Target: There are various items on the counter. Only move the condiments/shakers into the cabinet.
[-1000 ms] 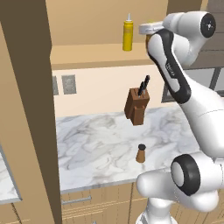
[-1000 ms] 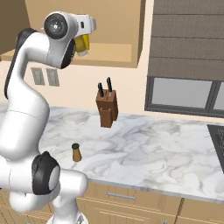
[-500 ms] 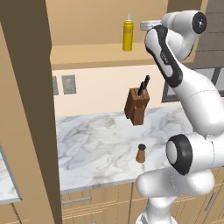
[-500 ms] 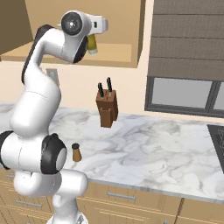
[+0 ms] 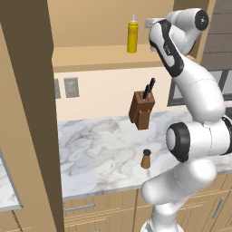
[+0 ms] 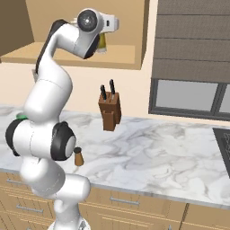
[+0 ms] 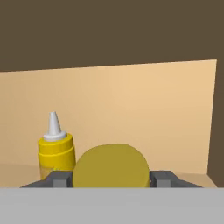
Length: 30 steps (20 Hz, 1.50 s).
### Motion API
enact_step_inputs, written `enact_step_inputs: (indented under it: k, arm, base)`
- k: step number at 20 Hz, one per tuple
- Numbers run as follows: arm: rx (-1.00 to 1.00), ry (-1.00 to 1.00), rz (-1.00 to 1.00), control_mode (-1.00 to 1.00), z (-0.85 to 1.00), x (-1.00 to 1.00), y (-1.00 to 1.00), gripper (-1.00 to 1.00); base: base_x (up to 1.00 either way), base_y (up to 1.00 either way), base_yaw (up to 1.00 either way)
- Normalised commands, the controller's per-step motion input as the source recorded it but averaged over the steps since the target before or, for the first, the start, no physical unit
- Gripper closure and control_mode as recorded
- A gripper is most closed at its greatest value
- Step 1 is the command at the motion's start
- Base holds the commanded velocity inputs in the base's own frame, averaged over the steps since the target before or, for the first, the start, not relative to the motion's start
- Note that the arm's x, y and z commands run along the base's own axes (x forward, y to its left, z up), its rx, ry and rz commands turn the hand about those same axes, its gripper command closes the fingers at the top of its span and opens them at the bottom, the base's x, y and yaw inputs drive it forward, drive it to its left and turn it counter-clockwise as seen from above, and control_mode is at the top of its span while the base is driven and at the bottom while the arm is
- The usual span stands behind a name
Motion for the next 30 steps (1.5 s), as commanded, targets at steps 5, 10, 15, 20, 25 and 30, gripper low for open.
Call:
enact_step_inputs:
  k: [5,10,15,20,25,30]
  arm:
    - [0.01,0.00,0.00,-1.00,0.00,0.49,-0.02,1.00]
    - [0.00,0.01,0.00,-1.00,-0.04,0.23,-0.12,1.00]
    - [0.00,0.04,0.00,-1.00,-0.22,0.13,-0.07,1.00]
    - [0.00,0.03,0.00,-1.00,-0.33,0.19,0.00,1.00]
    - [0.00,0.00,0.00,-1.00,-0.32,0.36,0.00,1.00]
    - [0.00,0.00,0.00,-1.00,-0.25,0.08,0.00,-1.00]
  base:
    - [0.00,0.00,0.00]
    - [0.00,0.00,0.00]
    - [0.00,0.00,0.00]
    - [0.00,0.00,0.00]
    - [0.00,0.00,0.00]
    - [0.00,0.00,0.00]
